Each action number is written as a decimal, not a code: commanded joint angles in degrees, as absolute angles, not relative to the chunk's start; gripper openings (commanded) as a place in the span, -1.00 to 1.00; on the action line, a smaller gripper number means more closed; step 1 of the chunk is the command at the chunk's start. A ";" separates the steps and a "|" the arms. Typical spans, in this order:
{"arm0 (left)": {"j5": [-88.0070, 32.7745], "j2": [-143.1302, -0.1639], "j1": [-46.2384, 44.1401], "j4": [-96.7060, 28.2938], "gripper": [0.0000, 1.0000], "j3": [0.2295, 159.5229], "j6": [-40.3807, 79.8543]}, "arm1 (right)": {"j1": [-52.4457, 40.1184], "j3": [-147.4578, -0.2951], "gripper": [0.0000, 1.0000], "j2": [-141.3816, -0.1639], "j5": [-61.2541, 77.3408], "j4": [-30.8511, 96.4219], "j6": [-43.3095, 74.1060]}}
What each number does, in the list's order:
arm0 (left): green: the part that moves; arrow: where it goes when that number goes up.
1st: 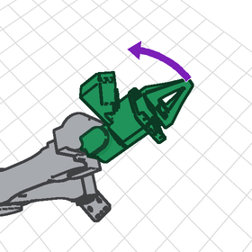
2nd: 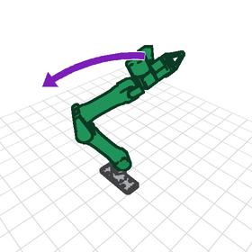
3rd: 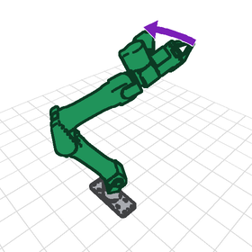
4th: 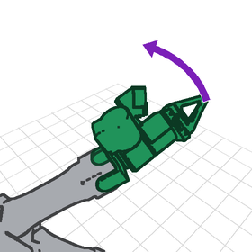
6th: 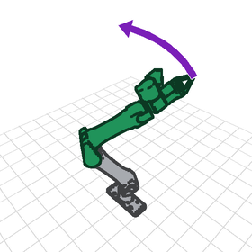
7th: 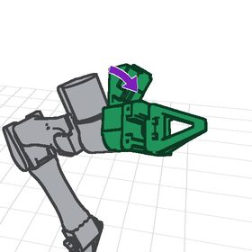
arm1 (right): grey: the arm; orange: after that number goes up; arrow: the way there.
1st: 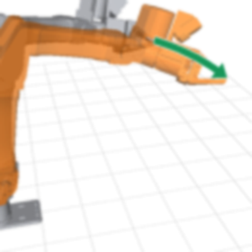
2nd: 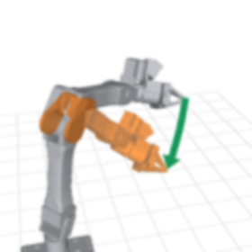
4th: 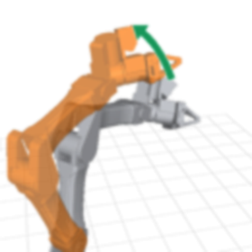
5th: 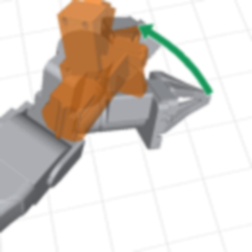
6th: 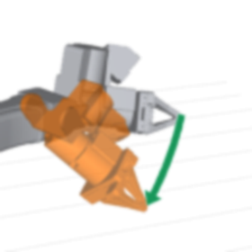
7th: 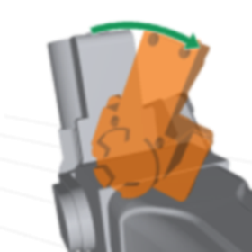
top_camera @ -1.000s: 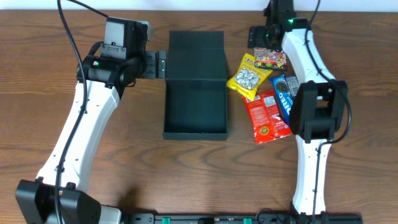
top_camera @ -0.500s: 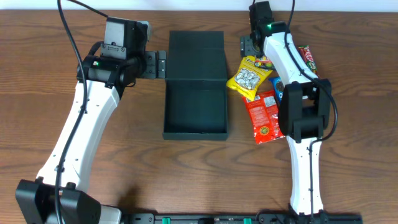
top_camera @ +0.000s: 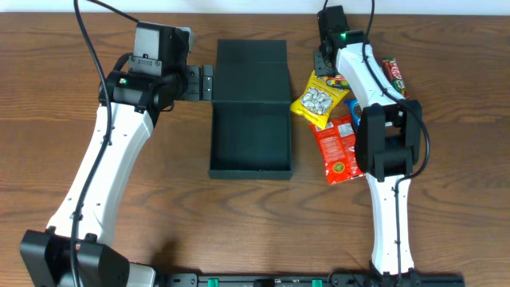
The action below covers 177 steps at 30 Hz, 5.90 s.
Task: Pack container
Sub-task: 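Reach the right gripper to the Haribo Mix bag and grasp it, then carry the Haribo bag into the green box and release it, then grasp the yellow candy bag with the right gripper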
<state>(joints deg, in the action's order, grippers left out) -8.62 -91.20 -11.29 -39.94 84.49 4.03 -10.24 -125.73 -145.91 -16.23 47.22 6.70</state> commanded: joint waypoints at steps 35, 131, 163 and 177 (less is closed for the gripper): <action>-8.43 -91.61 -0.40 -40.77 0.90 84.82 2.85 | -12.84 -132.97 -0.97 -118.26 -18.52 52.93 8.69; -30.11 -101.16 2.55 -42.92 0.91 84.01 -2.55 | -3.33 -95.07 0.15 -121.97 21.39 52.42 30.74; -30.06 -101.16 2.63 -38.70 0.90 84.05 -7.53 | -6.94 -93.01 -0.26 -127.72 18.22 44.51 45.89; -30.04 -101.16 2.63 -38.72 0.90 84.05 -7.55 | -6.76 -93.71 -0.97 -128.40 16.49 44.21 43.81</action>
<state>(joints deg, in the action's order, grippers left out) -29.63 -100.95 2.83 -38.74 84.25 -6.31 -6.57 -93.84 -126.17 21.04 43.72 45.71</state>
